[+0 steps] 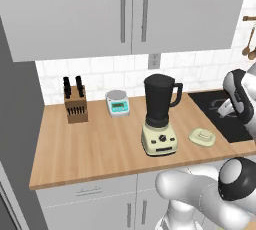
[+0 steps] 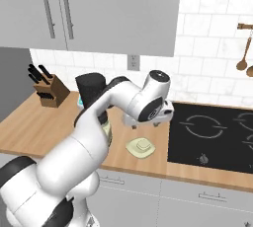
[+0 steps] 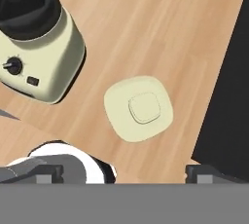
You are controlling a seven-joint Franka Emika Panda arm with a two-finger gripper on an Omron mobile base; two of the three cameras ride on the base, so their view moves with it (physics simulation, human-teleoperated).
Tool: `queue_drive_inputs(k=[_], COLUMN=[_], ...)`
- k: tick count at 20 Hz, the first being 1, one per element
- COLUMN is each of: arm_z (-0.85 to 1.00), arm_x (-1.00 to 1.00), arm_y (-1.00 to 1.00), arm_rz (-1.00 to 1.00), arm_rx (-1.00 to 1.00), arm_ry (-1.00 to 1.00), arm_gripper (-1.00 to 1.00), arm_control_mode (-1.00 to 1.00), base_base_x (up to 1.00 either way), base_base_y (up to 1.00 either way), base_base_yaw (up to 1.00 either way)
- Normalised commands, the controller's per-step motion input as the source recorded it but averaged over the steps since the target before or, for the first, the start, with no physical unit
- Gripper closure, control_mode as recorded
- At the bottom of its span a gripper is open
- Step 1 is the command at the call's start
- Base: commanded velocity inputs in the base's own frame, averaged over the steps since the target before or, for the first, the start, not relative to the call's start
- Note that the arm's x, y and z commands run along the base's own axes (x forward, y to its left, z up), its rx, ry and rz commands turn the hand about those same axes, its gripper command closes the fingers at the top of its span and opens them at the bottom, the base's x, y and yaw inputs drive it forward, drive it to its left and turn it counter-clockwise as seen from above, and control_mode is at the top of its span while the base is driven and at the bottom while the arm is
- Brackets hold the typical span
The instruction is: Close the lid blender by securely placing the lid on top.
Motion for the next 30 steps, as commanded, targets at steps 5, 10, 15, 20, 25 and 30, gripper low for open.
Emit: queue_drive_inputs(k=[5, 10, 15, 20, 25, 30], arm_z=[-0.52, -0.35, -0.37, -0.17, -0.28, -0.19], arm_x=[0.07, 0.37, 0.23, 0.00, 0.00, 0.00], arm_y=[-0.18, 0.00, 0.09, 0.16, 0.24, 0.04], arm_rz=[0.03, 0.06, 0.18, 0.16, 0.10, 0.02], arm_rx=[-0.01, -0.03, -0.09, -0.01, 0.00, -0.01], arm_ry=[0.12, 0.05, 0.04, 0.04, 0.12, 0.09], arm_gripper=[-1.00, -1.00, -1.00, -1.00, -1.00, -1.00], arm_control_mode=[-1.00, -1.00, -1.00, -1.00, -1.00, -1.00], base_base_x=[0.00, 0.00, 0.00, 0.00, 0.00, 0.00], base_base_y=[0.00, 0.00, 0.00, 0.00, 0.00, 0.00], base_base_yaw=[0.00, 0.00, 0.00, 0.00, 0.00, 0.00])
